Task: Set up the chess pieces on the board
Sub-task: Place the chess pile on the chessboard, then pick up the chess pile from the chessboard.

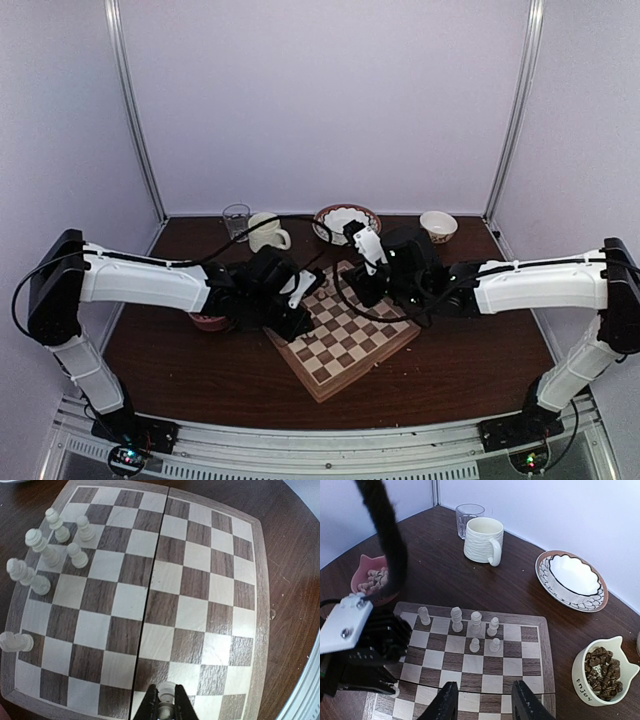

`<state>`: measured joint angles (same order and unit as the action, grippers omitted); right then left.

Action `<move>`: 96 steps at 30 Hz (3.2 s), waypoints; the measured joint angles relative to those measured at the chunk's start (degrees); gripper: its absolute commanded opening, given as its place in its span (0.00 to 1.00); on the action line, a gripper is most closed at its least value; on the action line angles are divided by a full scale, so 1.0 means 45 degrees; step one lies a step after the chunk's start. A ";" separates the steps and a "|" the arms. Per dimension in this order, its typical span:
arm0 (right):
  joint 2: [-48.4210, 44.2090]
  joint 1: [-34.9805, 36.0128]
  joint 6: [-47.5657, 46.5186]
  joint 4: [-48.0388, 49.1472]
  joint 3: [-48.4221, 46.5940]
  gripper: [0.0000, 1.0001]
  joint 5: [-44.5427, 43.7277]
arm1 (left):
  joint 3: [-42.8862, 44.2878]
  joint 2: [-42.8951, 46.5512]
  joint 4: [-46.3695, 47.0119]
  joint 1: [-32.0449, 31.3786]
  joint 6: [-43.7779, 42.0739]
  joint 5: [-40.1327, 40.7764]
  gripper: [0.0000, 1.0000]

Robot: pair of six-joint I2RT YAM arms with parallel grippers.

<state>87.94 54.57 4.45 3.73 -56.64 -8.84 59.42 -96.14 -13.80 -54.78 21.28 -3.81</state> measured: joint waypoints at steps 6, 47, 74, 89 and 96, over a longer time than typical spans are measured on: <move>-0.0199 0.0000 0.0029 0.0257 0.0121 0.39 -0.0724 | 0.0865 -0.0680 -0.0155 -0.0578 -0.0471 0.0903 0.12; 0.1753 0.0384 -0.0243 0.0811 0.0461 0.38 0.5464 | -0.4663 0.3789 0.2448 -0.0491 -0.1175 0.1923 0.38; 0.4119 0.0491 -0.0311 -0.0015 -0.1219 0.30 0.5323 | -0.4473 0.2982 0.3769 0.0690 -0.0199 0.0238 0.39; 0.4522 0.0510 -0.0287 -0.0262 -0.1501 0.22 0.5285 | -0.4473 0.2977 0.3735 0.0763 -0.0073 -0.0063 0.41; 0.4522 0.0510 -0.0267 -0.0301 -0.1525 0.10 0.5221 | -0.4439 0.2754 0.3721 0.0763 -0.0078 -0.0214 0.42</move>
<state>108.29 56.86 3.25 2.37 -63.51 14.66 39.44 -83.74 2.94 -51.35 20.93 -4.78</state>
